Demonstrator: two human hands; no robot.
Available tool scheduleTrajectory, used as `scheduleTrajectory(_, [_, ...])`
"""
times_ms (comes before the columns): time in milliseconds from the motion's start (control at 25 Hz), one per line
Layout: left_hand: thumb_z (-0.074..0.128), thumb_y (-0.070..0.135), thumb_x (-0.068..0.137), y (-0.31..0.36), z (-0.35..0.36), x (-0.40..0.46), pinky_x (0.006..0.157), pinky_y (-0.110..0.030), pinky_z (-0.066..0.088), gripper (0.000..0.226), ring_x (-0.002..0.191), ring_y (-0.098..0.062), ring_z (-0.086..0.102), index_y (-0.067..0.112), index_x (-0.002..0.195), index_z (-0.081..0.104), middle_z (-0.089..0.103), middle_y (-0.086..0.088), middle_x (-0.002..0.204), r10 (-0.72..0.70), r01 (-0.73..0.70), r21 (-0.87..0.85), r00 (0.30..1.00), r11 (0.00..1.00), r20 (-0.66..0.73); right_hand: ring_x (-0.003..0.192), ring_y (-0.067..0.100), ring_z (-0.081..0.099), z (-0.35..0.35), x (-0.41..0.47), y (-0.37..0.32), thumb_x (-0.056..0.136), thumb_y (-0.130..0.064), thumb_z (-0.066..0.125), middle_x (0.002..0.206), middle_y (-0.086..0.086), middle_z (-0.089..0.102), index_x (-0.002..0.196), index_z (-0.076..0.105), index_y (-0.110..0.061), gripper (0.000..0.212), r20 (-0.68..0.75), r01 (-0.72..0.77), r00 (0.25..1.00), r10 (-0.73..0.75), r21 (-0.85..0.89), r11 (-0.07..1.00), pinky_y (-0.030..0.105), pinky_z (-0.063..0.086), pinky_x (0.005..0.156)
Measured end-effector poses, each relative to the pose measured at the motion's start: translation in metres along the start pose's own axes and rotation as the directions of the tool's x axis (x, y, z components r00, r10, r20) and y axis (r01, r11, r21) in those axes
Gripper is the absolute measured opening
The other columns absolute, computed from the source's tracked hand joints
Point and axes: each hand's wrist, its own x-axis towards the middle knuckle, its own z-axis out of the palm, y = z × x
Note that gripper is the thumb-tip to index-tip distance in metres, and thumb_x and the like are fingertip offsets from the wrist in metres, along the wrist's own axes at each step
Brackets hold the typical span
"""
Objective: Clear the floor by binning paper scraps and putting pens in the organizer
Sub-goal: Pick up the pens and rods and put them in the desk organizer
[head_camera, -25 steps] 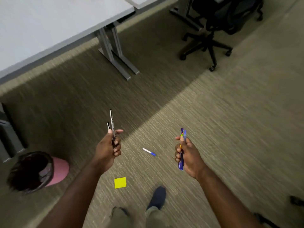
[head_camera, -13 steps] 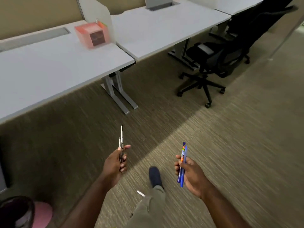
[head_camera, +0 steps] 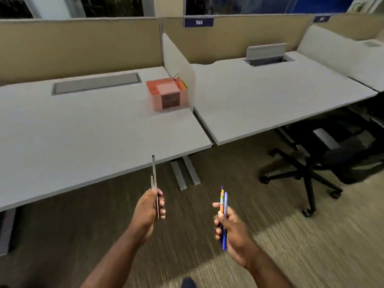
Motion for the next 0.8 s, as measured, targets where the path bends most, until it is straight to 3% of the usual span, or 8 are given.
scheduleTrajectory(160, [0.040, 0.035, 0.092, 0.049, 0.001, 0.057, 0.038, -0.022, 0.029, 0.027, 0.044, -0.006, 0.039, 0.019, 0.084, 0.060, 0.051, 0.008, 0.056, 0.036, -0.032, 0.083, 0.999, 0.996, -0.040, 0.052, 0.009, 0.044, 0.017, 0.084, -0.061, 0.098, -0.011, 0.039, 0.069, 0.003, 0.052, 0.116, 0.053, -0.010, 0.024, 0.095, -0.003, 0.995, 0.003, 0.002, 1.000, 0.022, 0.040, 0.047])
scheduleTrajectory(360, [0.036, 0.027, 0.095, 0.091, 0.014, 0.133, 0.038, -0.022, 0.023, 0.029, 0.044, -0.005, 0.033, 0.018, 0.095, 0.063, 0.048, 0.006, 0.057, 0.035, -0.022, 0.146, 0.996, 0.989, -0.087, 0.055, 0.010, 0.048, 0.038, 0.191, -0.118, 0.097, -0.030, 0.042, 0.068, 0.001, 0.058, 0.110, 0.060, -0.011, 0.029, 0.199, -0.063, 0.978, 0.061, 0.004, 0.998, 0.024, 0.043, 0.051])
scheduleTrajectory(520, [0.036, 0.030, 0.097, 0.116, 0.023, 0.191, 0.038, -0.020, 0.017, 0.034, 0.042, -0.007, 0.023, 0.010, 0.102, 0.062, 0.043, 0.005, 0.056, 0.040, -0.035, 0.035, 0.985, 0.999, -0.169, 0.061, 0.012, 0.054, 0.051, 0.276, -0.158, 0.096, -0.021, 0.042, 0.079, 0.006, 0.060, 0.115, 0.059, -0.012, 0.027, 0.272, -0.122, 0.953, 0.132, -0.052, 0.991, 0.026, 0.049, 0.058])
scheduleTrajectory(680, [0.035, 0.030, 0.097, 0.143, 0.013, 0.241, 0.038, -0.019, 0.016, 0.034, 0.044, -0.007, 0.022, 0.016, 0.100, 0.066, 0.042, 0.005, 0.057, 0.056, -0.032, 0.112, 0.972, 0.993, -0.226, 0.071, 0.015, 0.057, 0.076, 0.345, -0.198, 0.097, -0.015, 0.043, 0.092, 0.010, 0.062, 0.119, 0.052, -0.017, 0.024, 0.323, -0.080, 0.935, 0.147, -0.212, 0.974, 0.027, 0.051, 0.067])
scheduleTrajectory(800, [0.036, 0.032, 0.097, 0.158, -0.004, 0.271, 0.038, -0.019, 0.018, 0.033, 0.045, -0.008, 0.021, 0.022, 0.097, 0.068, 0.040, 0.006, 0.058, 0.078, -0.050, 0.118, 0.964, 0.992, -0.254, 0.070, 0.011, 0.060, 0.096, 0.382, -0.219, 0.097, -0.020, 0.045, 0.097, 0.009, 0.065, 0.121, 0.050, -0.018, 0.025, 0.393, -0.001, 0.910, 0.129, -0.310, 0.951, 0.023, 0.051, 0.063])
